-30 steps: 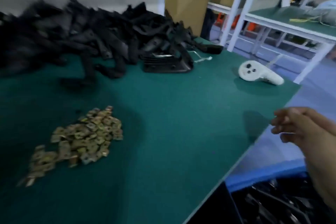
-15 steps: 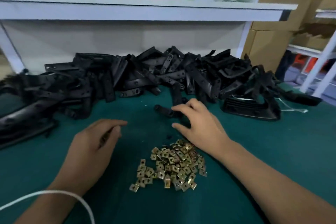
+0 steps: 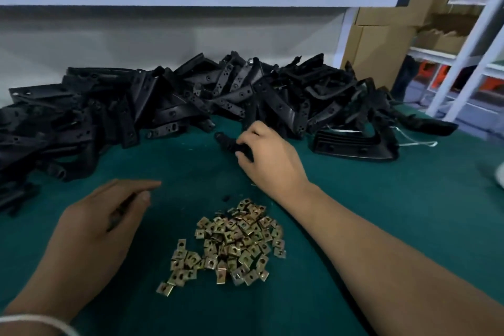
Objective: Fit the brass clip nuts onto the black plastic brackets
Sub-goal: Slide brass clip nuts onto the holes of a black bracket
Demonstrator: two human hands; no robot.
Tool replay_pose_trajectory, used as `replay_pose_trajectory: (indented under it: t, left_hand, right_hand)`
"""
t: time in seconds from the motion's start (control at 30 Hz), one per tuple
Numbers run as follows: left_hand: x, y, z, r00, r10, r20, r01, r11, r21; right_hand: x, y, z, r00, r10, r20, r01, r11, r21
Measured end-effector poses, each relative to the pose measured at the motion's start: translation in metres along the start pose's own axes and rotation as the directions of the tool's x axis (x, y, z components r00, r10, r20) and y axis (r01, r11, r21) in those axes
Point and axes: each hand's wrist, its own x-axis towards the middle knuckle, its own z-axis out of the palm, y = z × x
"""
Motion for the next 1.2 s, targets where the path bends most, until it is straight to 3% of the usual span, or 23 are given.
replay_pose_trajectory:
  t: [0.1, 0.23, 0.33, 0.43, 0.5, 0.6, 0.7, 0.8, 0.93, 1.2]
  left_hand:
    - [0.004, -0.004, -0.002, 1.000, -0.012, -0.014, 0.012, 1.000, 0.022]
    - [0.004, 0.002, -0.002, 1.000, 0.020, -0.001, -0.020, 0.998, 0.053]
    - [0.006, 0.010, -0.003, 0.998, 0.055, 0.023, -0.058, 0.990, 0.132]
    - [0.006, 0.022, -0.002, 0.971, 0.204, 0.123, -0.229, 0.943, 0.241]
    - [0.005, 0.026, 0.002, 0.952, 0.242, 0.187, -0.281, 0.933, 0.223]
    - [0.004, 0.022, 0.003, 0.959, 0.254, 0.127, -0.277, 0.936, 0.217]
    - [0.005, 0.012, -0.004, 0.988, 0.137, 0.077, -0.151, 0.961, 0.230]
    - [0.007, 0.012, -0.009, 0.988, 0.093, 0.120, -0.122, 0.956, 0.267]
    - [0.009, 0.019, -0.010, 0.988, 0.039, 0.150, -0.090, 0.933, 0.347]
    - [0.007, 0.008, -0.005, 0.986, -0.105, 0.129, 0.045, 0.916, 0.398]
  right_hand:
    - [-0.003, -0.002, -0.004, 0.984, -0.043, -0.176, 0.052, 0.997, 0.050]
    - [-0.006, 0.004, -0.018, 0.935, -0.020, -0.354, 0.126, 0.952, 0.279]
    - [-0.010, -0.008, -0.023, 0.966, 0.032, -0.258, 0.109, 0.851, 0.514]
    - [-0.016, -0.035, -0.023, 0.988, 0.009, -0.157, 0.094, 0.764, 0.638]
    - [-0.020, -0.058, -0.024, 0.995, -0.010, -0.103, 0.082, 0.684, 0.725]
    - [-0.020, -0.078, -0.033, 0.998, -0.059, 0.016, 0.018, 0.542, 0.840]
    - [-0.011, -0.052, -0.051, 0.989, -0.093, 0.113, -0.017, 0.693, 0.720]
    - [-0.006, -0.005, -0.065, 0.955, 0.049, 0.293, -0.182, 0.875, 0.448]
    - [-0.011, 0.015, -0.056, 0.889, 0.154, 0.431, -0.302, 0.905, 0.299]
    - [-0.011, 0.015, -0.050, 0.862, 0.119, 0.493, -0.259, 0.939, 0.226]
